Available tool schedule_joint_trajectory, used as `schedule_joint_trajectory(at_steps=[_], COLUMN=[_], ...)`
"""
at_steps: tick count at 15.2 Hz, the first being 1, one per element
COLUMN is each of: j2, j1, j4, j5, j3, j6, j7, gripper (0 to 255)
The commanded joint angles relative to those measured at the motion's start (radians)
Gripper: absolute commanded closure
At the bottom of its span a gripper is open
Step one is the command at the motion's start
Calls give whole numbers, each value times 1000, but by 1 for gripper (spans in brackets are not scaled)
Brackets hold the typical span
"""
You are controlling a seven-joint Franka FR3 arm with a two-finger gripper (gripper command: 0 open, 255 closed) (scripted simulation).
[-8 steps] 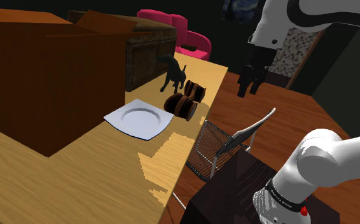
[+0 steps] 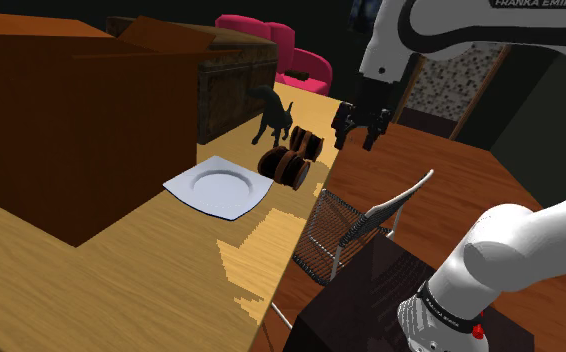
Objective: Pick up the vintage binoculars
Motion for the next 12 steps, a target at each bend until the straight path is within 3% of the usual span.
schedule_joint_trajectory(at_steps=[1, 12], j2=[59, 424], j1=[-26, -151], j4=[10, 182], j5=[12, -1], j3=[21, 96], j6=[63, 328], j7=[80, 514], gripper=[0, 0])
